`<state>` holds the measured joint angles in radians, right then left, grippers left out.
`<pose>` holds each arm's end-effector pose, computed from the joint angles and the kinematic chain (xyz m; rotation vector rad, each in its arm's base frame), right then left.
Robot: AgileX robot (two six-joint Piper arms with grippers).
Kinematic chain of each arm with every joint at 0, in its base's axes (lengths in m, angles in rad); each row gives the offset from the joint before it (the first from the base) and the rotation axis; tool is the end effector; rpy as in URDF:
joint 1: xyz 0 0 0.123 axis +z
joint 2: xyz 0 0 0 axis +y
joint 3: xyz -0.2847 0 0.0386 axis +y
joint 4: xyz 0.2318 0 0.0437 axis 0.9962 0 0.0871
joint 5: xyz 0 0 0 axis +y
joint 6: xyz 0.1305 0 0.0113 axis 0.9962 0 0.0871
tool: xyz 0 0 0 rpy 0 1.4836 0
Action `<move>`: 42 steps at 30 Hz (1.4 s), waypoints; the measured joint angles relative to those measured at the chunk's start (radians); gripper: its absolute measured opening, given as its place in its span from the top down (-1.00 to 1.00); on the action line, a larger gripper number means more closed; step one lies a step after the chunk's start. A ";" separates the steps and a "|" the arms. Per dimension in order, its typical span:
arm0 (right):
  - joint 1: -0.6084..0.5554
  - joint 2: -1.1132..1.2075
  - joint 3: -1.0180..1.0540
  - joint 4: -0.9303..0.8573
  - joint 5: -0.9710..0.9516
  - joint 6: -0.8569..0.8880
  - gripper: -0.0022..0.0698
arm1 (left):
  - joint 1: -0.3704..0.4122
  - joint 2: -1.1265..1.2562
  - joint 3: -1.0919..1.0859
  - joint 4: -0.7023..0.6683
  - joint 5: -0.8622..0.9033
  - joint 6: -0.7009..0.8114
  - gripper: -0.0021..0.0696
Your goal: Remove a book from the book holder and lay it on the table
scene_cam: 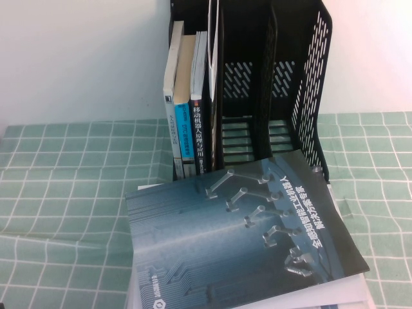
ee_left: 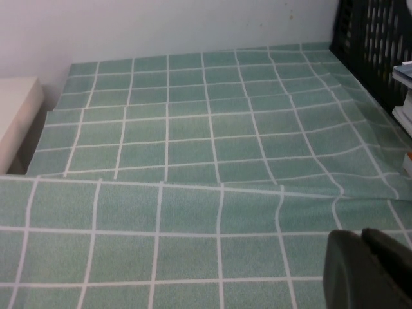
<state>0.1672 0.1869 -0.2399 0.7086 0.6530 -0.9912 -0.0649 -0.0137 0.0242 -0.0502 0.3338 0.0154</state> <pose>0.0584 0.0624 0.2244 -0.7845 1.7652 0.2464 0.0734 -0.0069 0.1656 0.0416 1.8278 -0.0833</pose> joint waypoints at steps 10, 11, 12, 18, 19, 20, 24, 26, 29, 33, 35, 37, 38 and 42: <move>-0.003 -0.113 0.000 -0.147 -0.089 0.014 0.93 | 0.000 0.000 0.000 0.001 0.002 0.000 0.95; -0.013 -0.143 0.000 -0.200 -0.110 0.045 0.93 | 0.000 0.000 0.000 0.001 0.002 0.000 0.95; -0.027 -0.170 0.000 -0.259 -0.128 0.092 0.93 | 0.000 0.000 0.000 0.001 0.002 0.000 0.95; -0.165 -0.201 0.034 -0.499 -0.182 0.372 0.93 | 0.000 0.000 0.000 0.001 0.002 -0.002 0.95; -0.185 -0.201 0.051 -0.524 -0.193 0.402 0.93 | 0.000 0.000 0.000 0.001 0.002 -0.002 0.95; -0.199 -0.201 0.075 -0.558 -0.212 0.443 0.93 | 0.000 0.000 0.000 0.001 0.002 -0.002 0.95; -0.213 -0.201 0.199 -0.697 -0.306 0.639 0.93 | 0.000 0.000 0.000 0.001 0.002 -0.002 0.95; -0.213 -0.201 0.246 -0.728 -0.333 0.694 0.93 | 0.000 0.000 0.000 0.001 0.002 -0.002 0.95; -0.213 -0.201 0.265 -0.751 -0.283 0.722 0.93 | 0.000 0.000 0.000 0.001 0.002 -0.002 0.95; -0.213 -0.201 0.265 -0.761 -0.281 0.717 0.93 | 0.000 0.000 0.000 0.001 0.004 -0.002 0.95; -0.213 -0.201 0.265 -0.763 -0.283 0.717 0.93 | 0.000 0.000 0.000 0.001 0.004 -0.002 0.95; -0.213 -0.201 0.265 -0.765 -0.283 0.716 0.93 | 0.000 0.000 0.000 0.001 0.004 -0.002 0.95; -0.215 -0.201 0.265 -0.765 -0.283 0.716 0.93 | 0.000 0.000 0.000 0.001 0.004 -0.002 0.95; -0.217 -0.201 0.265 -0.765 -0.283 0.716 0.93 | 0.000 0.000 0.000 0.001 0.004 -0.002 0.95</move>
<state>-0.0503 -0.0137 0.0255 -0.0562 0.3705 -0.2755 -0.0649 -0.0137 0.0242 -0.0496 0.3377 0.0133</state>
